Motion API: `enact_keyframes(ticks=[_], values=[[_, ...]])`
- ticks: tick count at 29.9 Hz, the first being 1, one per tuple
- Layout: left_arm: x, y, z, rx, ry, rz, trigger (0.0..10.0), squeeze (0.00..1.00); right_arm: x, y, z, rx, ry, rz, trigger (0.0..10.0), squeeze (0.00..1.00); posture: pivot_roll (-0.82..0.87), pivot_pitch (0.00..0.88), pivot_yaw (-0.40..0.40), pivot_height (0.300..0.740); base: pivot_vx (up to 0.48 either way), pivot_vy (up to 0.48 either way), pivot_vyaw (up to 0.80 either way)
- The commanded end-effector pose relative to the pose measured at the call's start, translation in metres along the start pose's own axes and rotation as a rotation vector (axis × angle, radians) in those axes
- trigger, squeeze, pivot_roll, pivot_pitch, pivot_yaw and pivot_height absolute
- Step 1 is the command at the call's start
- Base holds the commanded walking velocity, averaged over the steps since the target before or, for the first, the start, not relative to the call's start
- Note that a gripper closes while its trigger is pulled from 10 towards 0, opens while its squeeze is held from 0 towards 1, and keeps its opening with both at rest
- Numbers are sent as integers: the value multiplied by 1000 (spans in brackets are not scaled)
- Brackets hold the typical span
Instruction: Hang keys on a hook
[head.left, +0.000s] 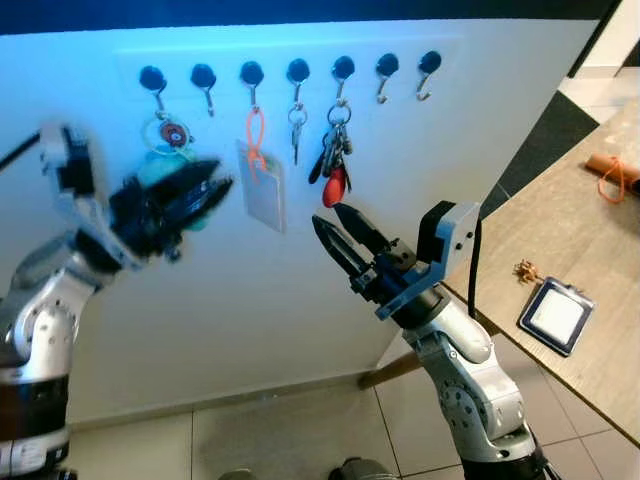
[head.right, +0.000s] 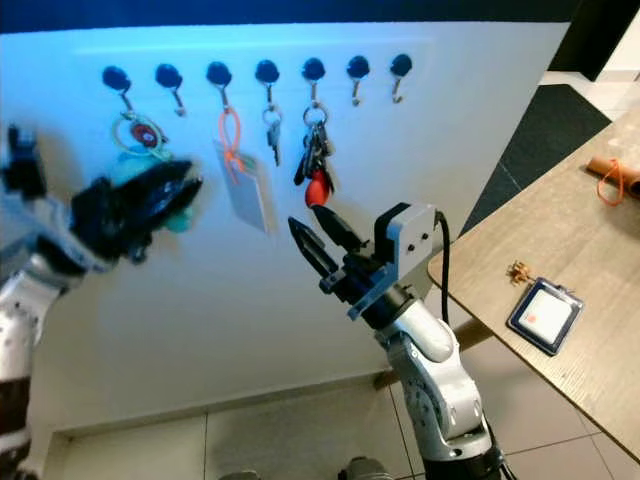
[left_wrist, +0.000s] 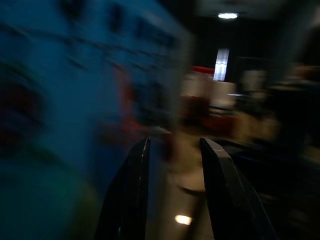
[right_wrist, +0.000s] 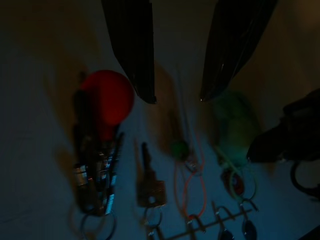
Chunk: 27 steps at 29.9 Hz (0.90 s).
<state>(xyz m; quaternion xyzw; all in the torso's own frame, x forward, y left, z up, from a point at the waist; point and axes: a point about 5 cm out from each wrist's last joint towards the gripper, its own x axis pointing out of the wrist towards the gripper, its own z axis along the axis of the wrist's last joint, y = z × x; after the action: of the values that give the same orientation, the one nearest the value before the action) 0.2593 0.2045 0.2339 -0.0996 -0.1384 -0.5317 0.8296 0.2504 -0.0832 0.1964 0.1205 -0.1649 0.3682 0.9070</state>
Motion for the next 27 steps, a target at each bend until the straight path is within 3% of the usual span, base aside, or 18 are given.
enact_keyframes(ticks=[1,7,10,11,12,14,15,17,18,19,21,22,23,24,25,26,27], values=[[2,-8,3,-28,10,-64,10000,0,-1,2,2,3,-10,10,10000,0,30,71,-28,740,0,0,0],[0,-13,-12,-73,70,-86,10000,0,-3,0,1,4,-8,1,10000,0,29,71,-30,740,0,0,0],[-24,-13,-54,-180,261,-28,10000,0,-21,-7,-22,27,86,-49,10000,0,29,69,-33,740,0,0,0],[-24,-13,-54,-180,261,-28,10000,0,-21,-7,-22,27,86,-49,10000,0,29,69,-33,740,0,0,0],[-32,-13,-66,-216,314,3,10000,0,-30,-10,-32,38,133,-69,10000,0,24,68,-33,740,0,0,0],[-54,-12,-102,-284,481,134,10000,0,-54,-20,-63,62,265,-150,10000,0,26,64,-36,740,0,0,0],[-54,-12,-102,-284,481,134,10000,0,-54,-20,-63,62,265,-150,10000,0,26,64,-36,740,0,0,0],[-74,-10,-134,-294,609,278,10000,0,-81,-29,-92,97,383,-246,10000,0,29,63,-36,740,0,0,0],[-80,-8,-146,-296,627,358,10000,0,-93,-34,-105,126,431,-300,10000,0,30,62,-36,740,0,0,0],[-80,-8,-146,-296,627,358,10000,0,-93,-34,-105,126,431,-300,10000,0,30,62,-36,740,0,0,0],[-102,5,-173,-234,678,657,10000,0,-121,-46,-132,180,538,-457,10000,0,32,57,-34,740,0,0,0],[-102,5,-173,-234,678,657,10000,0,-121,-46,-132,180,538,-457,10000,0,32,57,-34,740,0,0,0],[-111,9,-185,-199,713,800,10000,0,-134,-51,-143,206,581,-527,10000,0,32,49,-32,740,0,0,0],[-111,9,-185,-199,713,800,10000,0,-134,-51,-143,206,581,-527,10000,0,32,49,-32,740,0,0,0],[-119,10,-196,-197,749,908,10000,0,-147,-56,-153,213,635,-609,10000,0,30,48,-29,740,0,0,0],[-119,10,-196,-197,749,908,10000,0,-147,-56,-153,213,635,-609,10000,0,30,48,-29,740,0,0,0],[-123,8,-207,-198,808,984,10000,0,-159,-61,-161,230,671,-690,10000,0,29,38,-22,740,0,0,0]])
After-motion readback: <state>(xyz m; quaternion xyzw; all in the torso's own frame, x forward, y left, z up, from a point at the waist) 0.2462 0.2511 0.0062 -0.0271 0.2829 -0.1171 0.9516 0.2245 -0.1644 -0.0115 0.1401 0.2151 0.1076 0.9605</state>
